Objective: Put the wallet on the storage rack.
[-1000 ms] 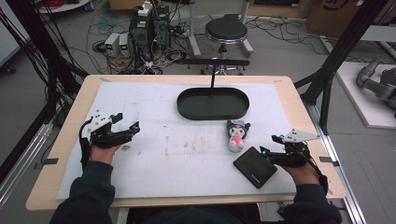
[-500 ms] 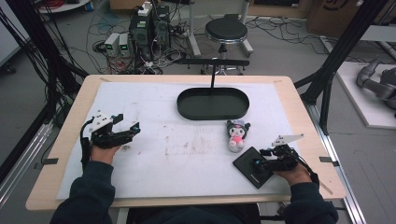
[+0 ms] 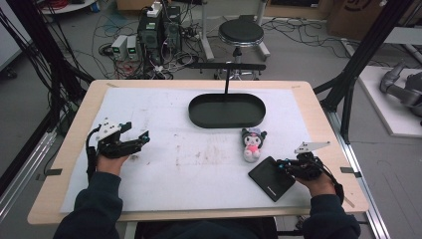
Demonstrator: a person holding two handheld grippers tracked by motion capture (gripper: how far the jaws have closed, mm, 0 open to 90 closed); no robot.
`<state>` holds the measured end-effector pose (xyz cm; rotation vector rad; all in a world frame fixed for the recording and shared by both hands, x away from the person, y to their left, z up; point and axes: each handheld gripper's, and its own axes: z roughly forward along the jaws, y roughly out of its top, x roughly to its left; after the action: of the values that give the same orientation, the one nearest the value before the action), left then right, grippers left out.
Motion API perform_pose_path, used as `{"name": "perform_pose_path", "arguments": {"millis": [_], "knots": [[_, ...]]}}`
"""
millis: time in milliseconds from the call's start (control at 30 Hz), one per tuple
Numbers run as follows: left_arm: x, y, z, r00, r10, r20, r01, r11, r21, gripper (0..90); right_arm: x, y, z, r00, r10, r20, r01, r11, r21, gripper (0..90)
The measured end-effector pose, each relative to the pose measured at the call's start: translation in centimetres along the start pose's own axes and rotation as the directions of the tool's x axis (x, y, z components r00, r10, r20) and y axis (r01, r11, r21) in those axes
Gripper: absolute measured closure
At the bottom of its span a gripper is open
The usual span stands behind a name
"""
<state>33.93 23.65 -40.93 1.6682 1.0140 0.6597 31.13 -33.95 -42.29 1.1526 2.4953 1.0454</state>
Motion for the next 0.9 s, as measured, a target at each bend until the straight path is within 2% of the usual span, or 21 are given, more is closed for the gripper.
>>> {"name": "perform_pose_path", "arguments": {"millis": [67,133,167,200,233,300,333,367,400,567,667,733,767,833,867,900], "knots": [[0.0,0.0,0.0,1.0,-0.005,-0.002,0.005,1.0,-0.003,23.2,0.0,0.1,-0.3,1.0,0.007,0.005,-0.007,1.0,-0.005,87.0],[0.0,0.0,0.0,1.0,-0.002,-0.002,0.002,1.0,0.0,23.2,-0.2,0.5,-1.6,0.9989,0.014,0.046,-0.012,0.999,-0.042,87.5],[0.0,0.0,0.0,1.0,-0.003,-0.002,0.003,1.0,-0.001,23.2,-0.2,0.5,-1.6,0.9989,0.014,0.046,-0.012,0.999,-0.042,87.5],[0.0,0.0,0.0,1.0,-0.001,-0.002,0.001,1.0,0.002,23.2,-0.2,0.9,-2.9,0.9953,0.017,0.096,-0.01,0.998,-0.066,87.8],[0.0,0.0,0.1,1.0,-0.001,-0.003,0.001,1.0,0.002,23.2,-0.2,0.9,-2.9,0.9953,0.017,0.096,-0.01,0.998,-0.066,87.8],[0.0,0.0,0.1,1.0,0.001,-0.001,-0.001,1.0,0.002,23.2,-0.3,1.3,-4.1,0.9887,0.018,0.149,-0.004,0.996,-0.093,88.4],[0.0,0.0,0.1,1.0,0.003,-0.001,-0.003,1.0,0.002,23.2,-0.3,1.6,-4.7,0.9841,0.016,0.177,0.002,0.995,-0.103,88.7],[0.0,0.0,0.1,1.0,0.003,-0.002,-0.003,1.0,0.002,23.2,-0.3,2.0,-5.6,0.9715,0.006,0.237,0.021,0.994,-0.11,89.0],[0.0,0.0,0.1,1.0,0.002,-0.001,-0.002,1.0,0.003,23.2,-0.3,2.0,-5.6,0.9715,0.006,0.237,0.021,0.994,-0.11,89.0],[0.0,0.0,0.0,1.0,0.0,-0.008,0.0,1.0,-0.001,23.4,-0.7,2.8,-6.8,0.9311,-0.015,0.365,0.049,0.995,-0.085,89.3],[0.0,0.0,0.0,0.9999,0.001,-0.011,-0.001,1.0,0.0,23.4,-1.0,3.2,-6.9,0.9145,-0.019,0.404,0.056,0.995,-0.081,89.4],[0.0,0.0,0.0,0.9999,0.001,-0.011,-0.001,1.0,0.0,23.4,-1.2,3.5,-6.9,0.9159,-0.01,0.401,0.051,0.995,-0.09,89.5],[0.0,0.0,0.0,1.0,0.001,-0.01,-0.001,1.0,0.002,23.4,-1.2,3.8,-6.3,0.9258,-0.008,0.378,0.046,0.995,-0.09,89.5],[0.0,0.0,0.0,1.0,0.004,-0.008,-0.004,1.0,0.003,23.4,-1.1,3.9,-6.0,0.9284,-0.013,0.371,0.049,0.995,-0.088,89.5],[0.0,0.0,0.0,0.9999,0.004,-0.01,-0.004,1.0,0.003,23.5,-1.0,4.2,-5.3,0.9403,-0.01,0.34,0.043,0.995,-0.089,89.5],[0.0,0.0,0.0,1.0,0.0,-0.009,0.0,1.0,0.001,23.5,-0.9,4.2,-5.0,0.9424,-0.009,0.334,0.042,0.995,-0.091,89.5]]}}
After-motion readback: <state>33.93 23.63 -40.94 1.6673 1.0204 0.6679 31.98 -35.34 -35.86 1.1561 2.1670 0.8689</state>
